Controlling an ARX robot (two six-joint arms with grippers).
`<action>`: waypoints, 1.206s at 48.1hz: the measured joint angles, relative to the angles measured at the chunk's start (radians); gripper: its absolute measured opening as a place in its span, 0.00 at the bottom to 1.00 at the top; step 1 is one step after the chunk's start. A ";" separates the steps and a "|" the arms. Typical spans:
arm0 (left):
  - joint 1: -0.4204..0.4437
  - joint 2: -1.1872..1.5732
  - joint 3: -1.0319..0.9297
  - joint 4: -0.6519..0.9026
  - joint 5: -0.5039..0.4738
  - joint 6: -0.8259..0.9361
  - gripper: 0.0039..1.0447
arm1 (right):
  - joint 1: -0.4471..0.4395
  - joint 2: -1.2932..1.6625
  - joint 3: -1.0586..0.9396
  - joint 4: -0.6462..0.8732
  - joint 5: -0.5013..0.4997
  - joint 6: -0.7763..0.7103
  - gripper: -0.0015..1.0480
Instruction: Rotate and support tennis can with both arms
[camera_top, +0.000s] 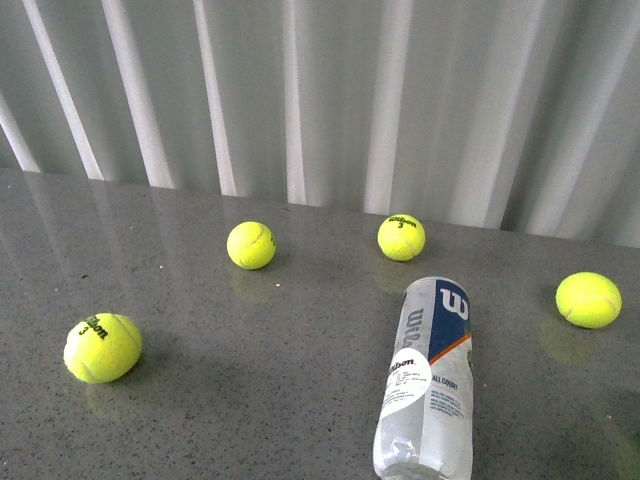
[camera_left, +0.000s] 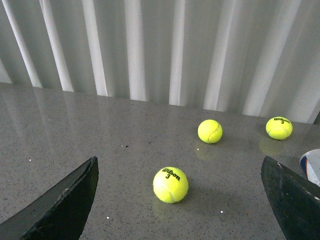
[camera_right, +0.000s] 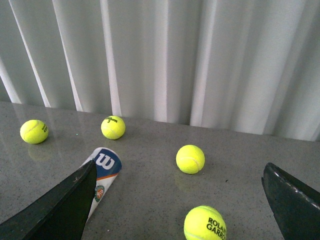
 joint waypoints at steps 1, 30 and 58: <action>0.000 0.000 0.000 0.000 0.000 0.000 0.94 | 0.000 0.000 0.000 0.000 0.000 0.000 0.93; 0.000 0.000 0.000 0.000 0.000 0.000 0.94 | 0.000 0.000 0.000 0.000 0.000 0.000 0.93; 0.000 0.000 0.000 0.000 0.000 0.000 0.94 | 0.000 0.000 0.000 0.000 0.000 0.000 0.93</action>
